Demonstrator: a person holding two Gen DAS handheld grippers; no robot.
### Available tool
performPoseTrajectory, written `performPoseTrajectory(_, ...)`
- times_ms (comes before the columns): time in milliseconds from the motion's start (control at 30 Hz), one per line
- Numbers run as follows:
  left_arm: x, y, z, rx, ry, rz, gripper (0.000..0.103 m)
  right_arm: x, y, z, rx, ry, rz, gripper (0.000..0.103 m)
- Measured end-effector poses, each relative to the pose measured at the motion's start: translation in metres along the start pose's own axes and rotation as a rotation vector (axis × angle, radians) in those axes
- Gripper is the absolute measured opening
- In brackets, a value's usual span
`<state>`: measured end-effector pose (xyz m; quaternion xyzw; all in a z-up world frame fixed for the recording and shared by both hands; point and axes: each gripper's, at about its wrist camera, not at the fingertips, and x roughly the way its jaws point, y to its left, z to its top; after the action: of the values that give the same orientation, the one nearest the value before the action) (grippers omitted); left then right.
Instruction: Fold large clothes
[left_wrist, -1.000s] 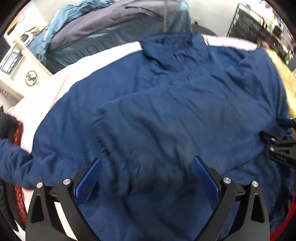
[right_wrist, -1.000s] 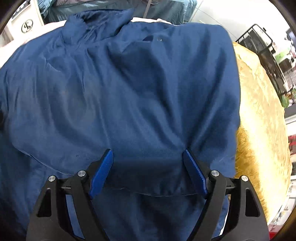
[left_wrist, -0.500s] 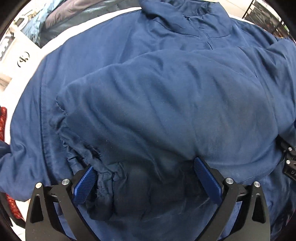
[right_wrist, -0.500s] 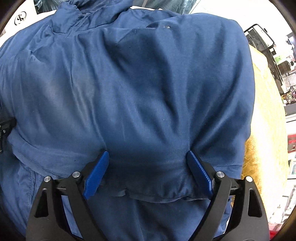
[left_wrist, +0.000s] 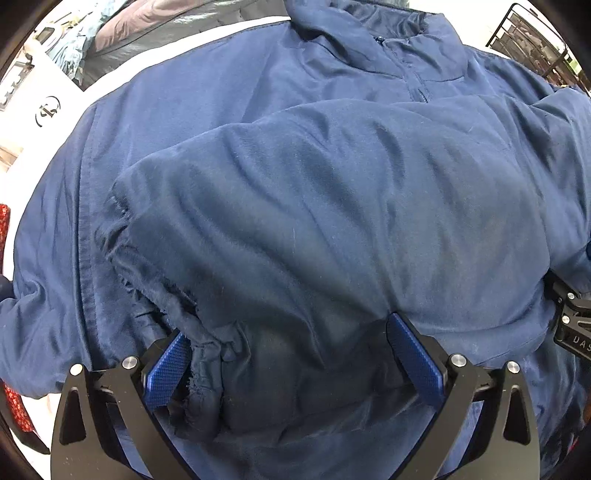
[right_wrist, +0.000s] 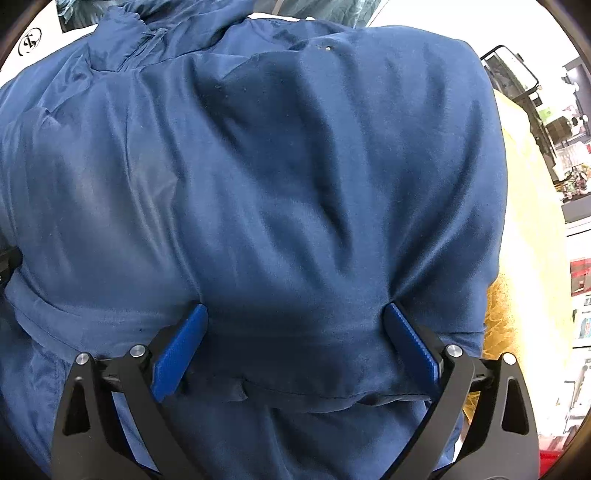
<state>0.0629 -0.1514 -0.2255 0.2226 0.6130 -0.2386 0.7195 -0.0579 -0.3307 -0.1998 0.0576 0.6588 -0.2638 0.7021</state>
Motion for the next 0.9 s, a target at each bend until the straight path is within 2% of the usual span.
performPoseTrajectory(167, -0.020, 0.009, -0.015, -0.043, -0.012, -0.019, 0.097, -0.024, -0.013, 0.001, 0.045, -0.017, 0.065, 0.095)
performPoseTrajectory(267, -0.040, 0.023, -0.034, -0.087, -0.056, -0.057, 0.097, -0.040, -0.023, -0.009, 0.094, -0.045, 0.102, 0.095)
performPoseTrajectory(400, -0.061, 0.043, -0.062, -0.135, -0.087, -0.065, 0.097, -0.055, -0.019, -0.024, 0.101, -0.053, 0.145, 0.095)
performPoseTrajectory(633, -0.088, 0.093, -0.115, -0.256, -0.100, -0.071, 0.097, -0.066, 0.022, -0.041, 0.022, -0.023, 0.206, 0.095)
performPoseTrajectory(900, -0.103, 0.184, -0.168, -0.508, -0.085, -0.064, 0.097, -0.090, 0.085, -0.045, -0.110, -0.044, 0.263, 0.095)
